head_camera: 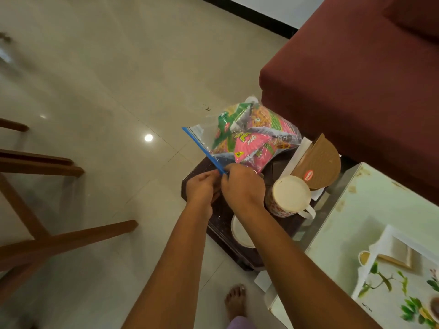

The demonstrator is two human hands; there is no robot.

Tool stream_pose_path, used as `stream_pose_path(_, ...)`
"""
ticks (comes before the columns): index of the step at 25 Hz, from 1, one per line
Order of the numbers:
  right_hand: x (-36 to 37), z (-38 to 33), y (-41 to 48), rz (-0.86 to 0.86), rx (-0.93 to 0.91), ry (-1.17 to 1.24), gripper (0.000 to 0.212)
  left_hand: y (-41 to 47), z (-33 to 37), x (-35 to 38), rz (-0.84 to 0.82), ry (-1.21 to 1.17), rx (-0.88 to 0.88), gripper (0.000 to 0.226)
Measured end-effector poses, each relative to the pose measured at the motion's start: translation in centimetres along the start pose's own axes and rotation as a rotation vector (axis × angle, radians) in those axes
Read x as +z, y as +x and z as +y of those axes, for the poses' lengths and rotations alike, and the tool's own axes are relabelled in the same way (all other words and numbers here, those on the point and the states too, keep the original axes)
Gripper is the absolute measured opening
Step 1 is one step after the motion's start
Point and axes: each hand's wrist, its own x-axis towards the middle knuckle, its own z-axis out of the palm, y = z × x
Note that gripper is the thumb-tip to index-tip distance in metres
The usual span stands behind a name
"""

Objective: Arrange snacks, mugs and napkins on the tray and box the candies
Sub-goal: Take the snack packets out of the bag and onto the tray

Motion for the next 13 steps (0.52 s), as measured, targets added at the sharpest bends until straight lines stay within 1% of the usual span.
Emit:
stream_pose_path(2,-0.1,-0.1,-0.1,-0.006,0.029,0.042,0.027,-0.2,0.0,0.4,-0.013,-0.020,-0.038,0.023)
stream_pose_path(5,-0.5,0.1,0.3,-0.025,0.031,0.147,0.027,-0.6,0.5,0.8,-0.055,-0.118,-0.069,0.021)
stream_pose_path(9,-3.1,-0.1,1.1,-0.004,0.025,0.329,0.022,-1.4,2.9,1.5,-0.085,-0.196,-0.003,0.017)
stream_pose_path(13,-9.6,-1.1,2.5,0.095,0.040,0.576,0.011,-4.4,8.5,5.0,-0.188,-0.298,0.102,0.012)
